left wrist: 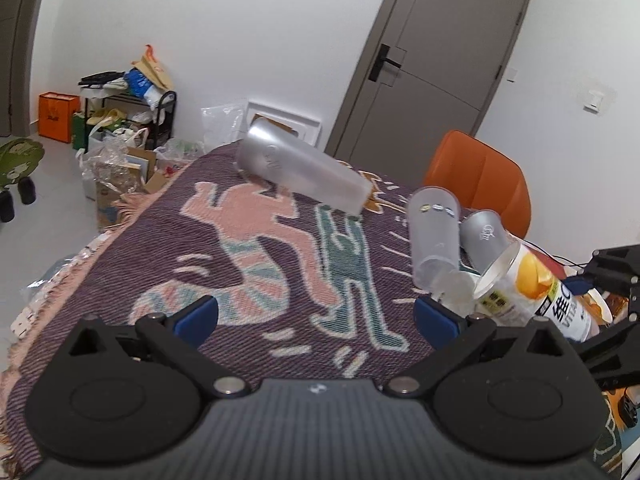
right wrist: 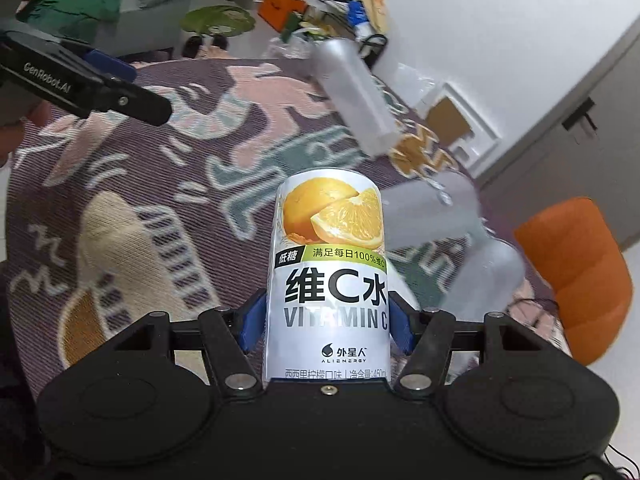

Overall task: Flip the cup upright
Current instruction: 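Lift the bottle with the right tool and carry it toward the left tool, then grasp the bottle's cap end with the left tool while the right tool releases it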

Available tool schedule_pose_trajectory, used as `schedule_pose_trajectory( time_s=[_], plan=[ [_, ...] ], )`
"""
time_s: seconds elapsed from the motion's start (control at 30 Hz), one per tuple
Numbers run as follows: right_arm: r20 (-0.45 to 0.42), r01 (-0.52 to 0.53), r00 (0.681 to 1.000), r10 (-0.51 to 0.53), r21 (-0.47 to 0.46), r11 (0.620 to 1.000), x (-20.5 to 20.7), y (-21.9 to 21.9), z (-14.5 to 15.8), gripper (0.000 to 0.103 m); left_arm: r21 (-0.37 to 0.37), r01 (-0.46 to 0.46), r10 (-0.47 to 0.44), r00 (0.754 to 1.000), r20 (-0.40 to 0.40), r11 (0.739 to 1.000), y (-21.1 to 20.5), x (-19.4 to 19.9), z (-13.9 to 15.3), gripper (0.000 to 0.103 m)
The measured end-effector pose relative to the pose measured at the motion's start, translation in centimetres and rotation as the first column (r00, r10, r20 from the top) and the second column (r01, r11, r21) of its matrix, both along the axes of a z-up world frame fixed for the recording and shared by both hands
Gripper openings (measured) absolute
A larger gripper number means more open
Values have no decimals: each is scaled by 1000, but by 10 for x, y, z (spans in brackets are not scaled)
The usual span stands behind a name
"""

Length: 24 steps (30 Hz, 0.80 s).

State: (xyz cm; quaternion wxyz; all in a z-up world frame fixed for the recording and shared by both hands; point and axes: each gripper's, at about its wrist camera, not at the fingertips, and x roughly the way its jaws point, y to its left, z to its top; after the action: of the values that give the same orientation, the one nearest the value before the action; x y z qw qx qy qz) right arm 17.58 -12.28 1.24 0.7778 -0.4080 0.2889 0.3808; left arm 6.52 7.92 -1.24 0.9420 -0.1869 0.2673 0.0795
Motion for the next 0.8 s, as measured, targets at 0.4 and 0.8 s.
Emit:
schedule_pose_trajectory(
  time_s=[0.4, 0.8],
  plan=[
    [-137, -125, 982, 127, 18, 992, -28, 34, -32, 59, 10, -78, 78, 996, -45, 997, 19, -24, -10, 103],
    [-190, -130, 971, 146, 96, 987, -40, 36, -37, 68, -45, -61, 57, 995, -84, 997, 19, -28, -17, 103]
  ],
)
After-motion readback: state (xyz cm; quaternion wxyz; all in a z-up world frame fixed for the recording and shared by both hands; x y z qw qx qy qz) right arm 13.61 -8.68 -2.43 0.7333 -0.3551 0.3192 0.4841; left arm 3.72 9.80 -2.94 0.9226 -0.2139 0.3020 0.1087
